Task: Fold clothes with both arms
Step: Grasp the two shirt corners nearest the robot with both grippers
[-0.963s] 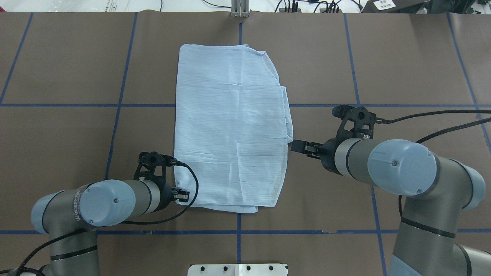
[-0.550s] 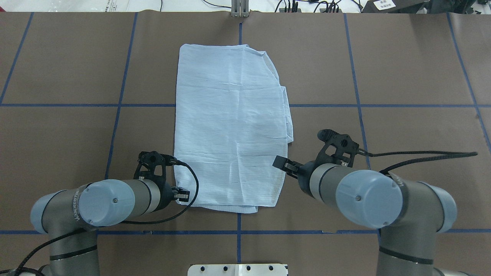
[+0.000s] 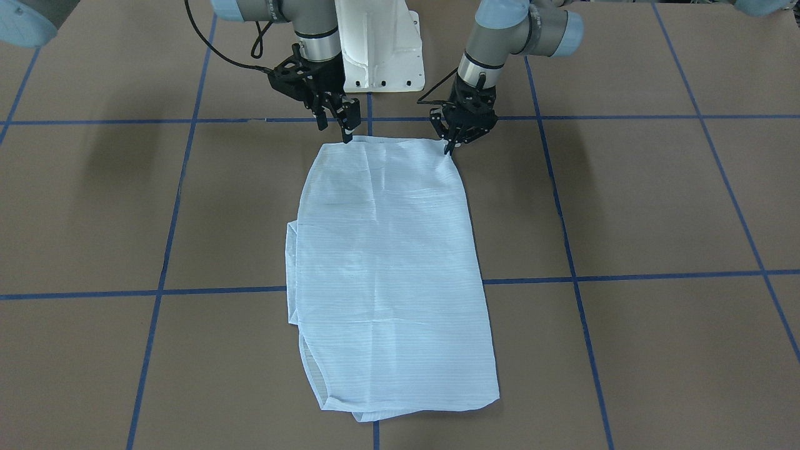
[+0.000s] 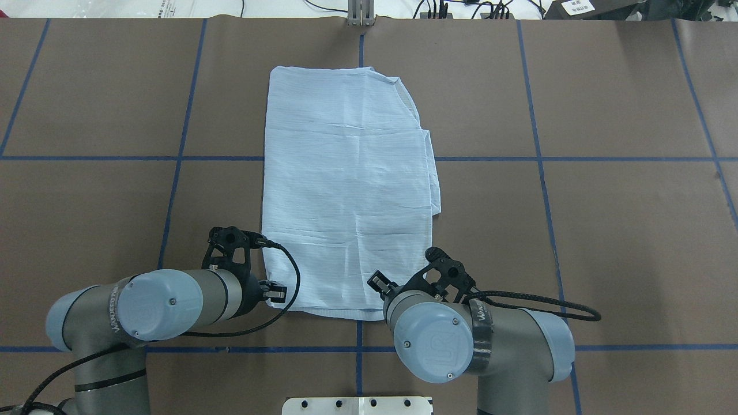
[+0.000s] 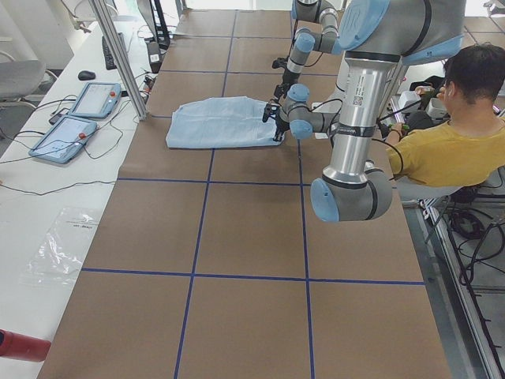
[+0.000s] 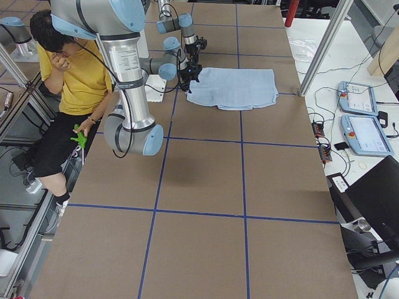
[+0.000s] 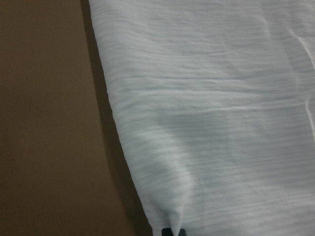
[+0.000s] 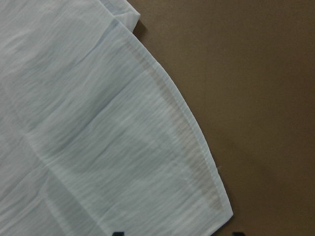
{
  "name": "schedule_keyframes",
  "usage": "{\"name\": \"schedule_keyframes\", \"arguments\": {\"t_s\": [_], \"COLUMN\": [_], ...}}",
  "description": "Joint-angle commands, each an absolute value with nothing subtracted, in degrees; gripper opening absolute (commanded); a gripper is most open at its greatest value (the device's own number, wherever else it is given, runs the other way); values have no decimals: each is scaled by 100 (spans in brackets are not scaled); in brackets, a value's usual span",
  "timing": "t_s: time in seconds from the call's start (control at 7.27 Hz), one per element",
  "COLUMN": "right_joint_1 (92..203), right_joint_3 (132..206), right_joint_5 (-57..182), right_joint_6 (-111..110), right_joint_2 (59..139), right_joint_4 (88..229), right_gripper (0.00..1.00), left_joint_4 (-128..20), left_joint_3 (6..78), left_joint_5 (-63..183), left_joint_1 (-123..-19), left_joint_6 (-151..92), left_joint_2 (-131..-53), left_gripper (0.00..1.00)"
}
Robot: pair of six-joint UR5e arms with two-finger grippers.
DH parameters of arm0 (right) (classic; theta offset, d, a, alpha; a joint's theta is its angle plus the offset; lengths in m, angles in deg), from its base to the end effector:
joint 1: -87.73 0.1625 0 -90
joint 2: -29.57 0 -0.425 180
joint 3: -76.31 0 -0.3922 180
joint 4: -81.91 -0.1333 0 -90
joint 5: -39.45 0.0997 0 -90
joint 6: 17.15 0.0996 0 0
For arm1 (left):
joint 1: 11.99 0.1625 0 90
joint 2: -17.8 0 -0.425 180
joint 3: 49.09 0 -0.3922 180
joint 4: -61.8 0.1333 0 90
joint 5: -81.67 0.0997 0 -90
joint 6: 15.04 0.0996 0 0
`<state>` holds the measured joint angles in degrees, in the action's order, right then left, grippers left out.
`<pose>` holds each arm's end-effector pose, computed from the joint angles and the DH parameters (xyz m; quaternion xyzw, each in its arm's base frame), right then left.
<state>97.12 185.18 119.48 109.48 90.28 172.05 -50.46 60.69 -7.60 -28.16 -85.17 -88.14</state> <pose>-0.5764 -0.2479 0.2325 -0.0183 -0.4126 0.3883 0.8238 0.5123 -0.2887 0.3105 0.1552 0.4592 0.0252 0.8743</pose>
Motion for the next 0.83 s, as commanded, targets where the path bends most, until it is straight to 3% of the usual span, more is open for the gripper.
{"name": "schedule_keyframes", "arguments": {"t_s": [0.0,0.28,0.69], "right_joint_1": [9687,9678,9643], "right_joint_3": [18292,17673,17545], "right_joint_5": [11934,11908,11925], "right_joint_6": [11037,11308,11310], "right_joint_2": [8934,8427,8354], "right_joint_4": [17200,17200,17252], "right_gripper": [78,78,78], "left_joint_4": [-5044,-5044,-5044], "left_joint_3": [6095,6130,6148], "left_joint_5": [-753,-762,-762], "left_joint_1": [-2816,-2816,-2843], "left_joint_6": [-8518,-8518,-8517], "left_joint_2": [-8828,-8828,-8802], "left_gripper": [0,0,0]}}
